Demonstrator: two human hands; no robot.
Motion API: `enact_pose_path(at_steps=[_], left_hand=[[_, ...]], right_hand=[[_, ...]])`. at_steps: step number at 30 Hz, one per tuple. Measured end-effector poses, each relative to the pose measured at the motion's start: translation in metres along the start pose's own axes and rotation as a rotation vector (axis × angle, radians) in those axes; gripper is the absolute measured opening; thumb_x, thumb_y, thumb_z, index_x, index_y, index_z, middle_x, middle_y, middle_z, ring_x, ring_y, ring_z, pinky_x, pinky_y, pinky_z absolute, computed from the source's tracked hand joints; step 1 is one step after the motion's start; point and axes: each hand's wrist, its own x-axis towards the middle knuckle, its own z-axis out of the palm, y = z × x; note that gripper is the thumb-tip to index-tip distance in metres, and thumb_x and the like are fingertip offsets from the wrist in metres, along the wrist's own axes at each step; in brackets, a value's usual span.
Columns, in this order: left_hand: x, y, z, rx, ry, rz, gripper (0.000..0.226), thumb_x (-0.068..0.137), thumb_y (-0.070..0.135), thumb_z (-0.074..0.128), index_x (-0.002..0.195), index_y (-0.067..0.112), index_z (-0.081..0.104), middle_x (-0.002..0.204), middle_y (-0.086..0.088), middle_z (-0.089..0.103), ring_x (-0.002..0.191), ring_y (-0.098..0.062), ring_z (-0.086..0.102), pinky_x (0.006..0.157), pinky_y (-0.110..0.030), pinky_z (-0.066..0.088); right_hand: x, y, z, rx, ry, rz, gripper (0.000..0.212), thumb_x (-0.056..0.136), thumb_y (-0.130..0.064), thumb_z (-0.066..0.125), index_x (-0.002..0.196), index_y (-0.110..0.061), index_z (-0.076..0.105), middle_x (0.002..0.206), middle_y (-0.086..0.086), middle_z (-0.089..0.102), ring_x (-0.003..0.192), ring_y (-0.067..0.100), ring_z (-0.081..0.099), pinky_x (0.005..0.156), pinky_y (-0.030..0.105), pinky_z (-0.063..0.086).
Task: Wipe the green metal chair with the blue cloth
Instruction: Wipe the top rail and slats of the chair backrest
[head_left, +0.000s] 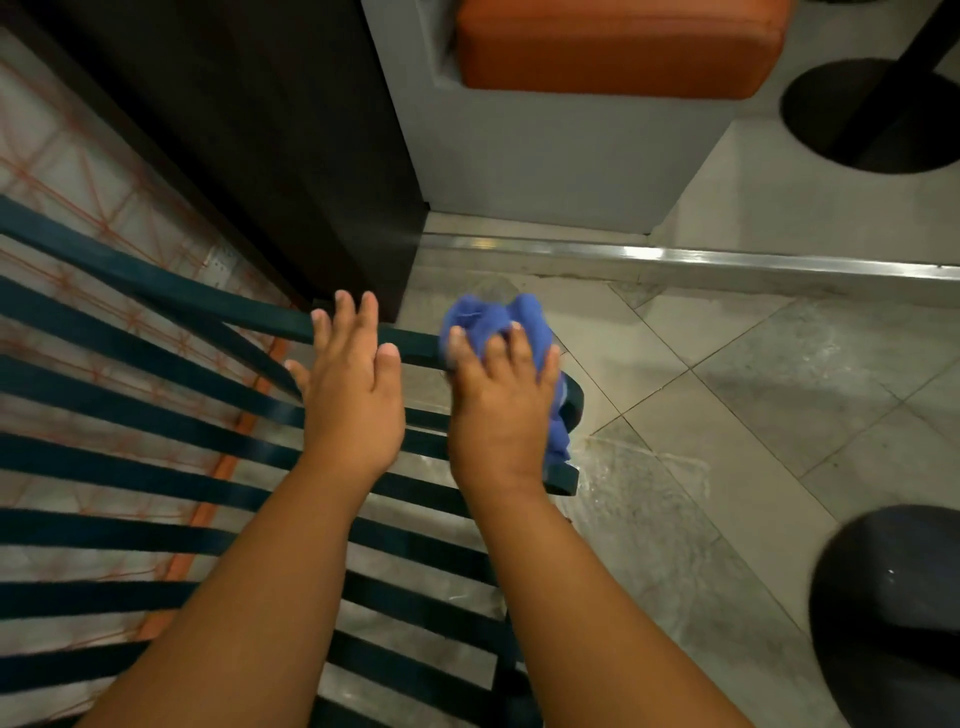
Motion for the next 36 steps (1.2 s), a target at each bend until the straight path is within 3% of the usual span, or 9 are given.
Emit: enact_pose_path(at_steps=[4,8,12,16,20,25,28,31,36], left_hand=[[-0.004,0.001,-0.002,-0.005,0.036,-0.055,0.049,0.103,0.028,0.022,0.151,0.027,0.012,0.16,0.007,0.0,0.146,-0.012,-0.009,0.118,-0.052,-0.005],[-0.006,0.004,-0.002,0.012,-0.006,-0.04,0.049,0.103,0.028,0.023,0.15,0.028,0.013,0.16,0.007,0.001,0.146,-0.012,-0.008,0.118,-0.051,-0.008],[-0.007,0.005,-0.003,-0.013,-0.077,-0.05,0.049,0.103,0.031,0.022,0.15,0.032,0.012,0.159,0.011,0.001,0.146,-0.008,-0.008,0.117,-0.047,-0.011],[-0.009,0.0,-0.002,0.005,-0.072,-0.052,0.049,0.103,0.031,0.021,0.151,0.03,0.012,0.159,0.01,0.003,0.146,-0.01,-0.006,0.116,-0.046,-0.012],[-0.008,-0.008,-0.011,-0.002,-0.061,-0.049,0.049,0.103,0.029,0.022,0.151,0.028,0.014,0.159,0.009,0.004,0.146,-0.01,-0.005,0.116,-0.045,-0.013],[0.009,-0.021,-0.039,-0.005,-0.01,-0.078,0.048,0.103,0.028,0.023,0.15,0.028,0.014,0.159,0.009,0.005,0.146,-0.01,-0.005,0.115,-0.044,-0.013],[0.019,-0.028,-0.06,-0.005,0.037,-0.111,0.048,0.103,0.028,0.022,0.15,0.029,0.014,0.159,0.009,0.006,0.146,-0.01,-0.005,0.114,-0.043,-0.014],[0.025,-0.041,-0.083,0.002,0.103,-0.13,0.048,0.103,0.029,0.022,0.15,0.028,0.015,0.159,0.009,0.006,0.146,-0.01,-0.005,0.114,-0.043,-0.014],[0.028,-0.077,-0.116,-0.022,0.208,-0.149,0.048,0.102,0.027,0.025,0.15,0.025,0.018,0.159,0.007,0.009,0.146,-0.01,-0.003,0.114,-0.042,-0.014]], right_hand=[[0.031,-0.032,-0.003,-0.079,-0.152,-0.239,0.055,0.095,-0.025,0.049,0.147,-0.023,0.03,0.148,0.008,0.039,0.14,0.027,0.027,0.117,0.047,0.003],[0.022,-0.007,-0.003,-0.024,-0.098,-0.292,0.058,0.091,-0.017,0.056,0.144,-0.027,0.037,0.141,0.007,0.048,0.135,0.027,0.037,0.116,0.047,0.012],[-0.01,0.052,-0.003,0.168,0.06,-0.118,0.064,0.085,-0.015,0.069,0.141,-0.029,0.041,0.133,0.008,0.053,0.128,0.027,0.043,0.112,0.039,0.022],[-0.027,0.086,-0.006,0.603,-0.035,0.26,0.055,0.092,-0.023,0.058,0.137,-0.042,0.034,0.125,0.007,0.057,0.112,0.023,0.055,0.097,0.028,0.042],[-0.025,0.074,-0.008,0.456,0.075,0.15,0.057,0.091,-0.017,0.06,0.141,-0.03,0.036,0.109,0.009,0.06,0.098,0.021,0.056,0.092,0.041,0.048],[0.005,0.018,-0.006,-0.008,-0.018,-0.141,0.072,0.074,0.001,0.075,0.138,-0.019,0.047,0.134,0.015,0.056,0.134,0.034,0.04,0.114,0.053,0.013],[0.019,-0.025,-0.006,-0.113,-0.196,-0.204,0.074,0.089,-0.008,0.056,0.151,-0.023,0.017,0.155,0.011,0.027,0.146,0.029,0.009,0.111,0.043,-0.017],[0.035,-0.065,0.001,-0.194,-0.356,-0.209,0.075,0.094,-0.012,0.043,0.152,-0.021,-0.004,0.16,0.01,0.005,0.146,0.028,-0.008,0.109,0.045,-0.02],[0.056,-0.127,0.031,-0.212,-0.438,-0.241,0.079,0.094,-0.015,0.047,0.151,-0.017,-0.007,0.159,0.016,0.003,0.146,0.032,-0.006,0.114,0.051,-0.011]])
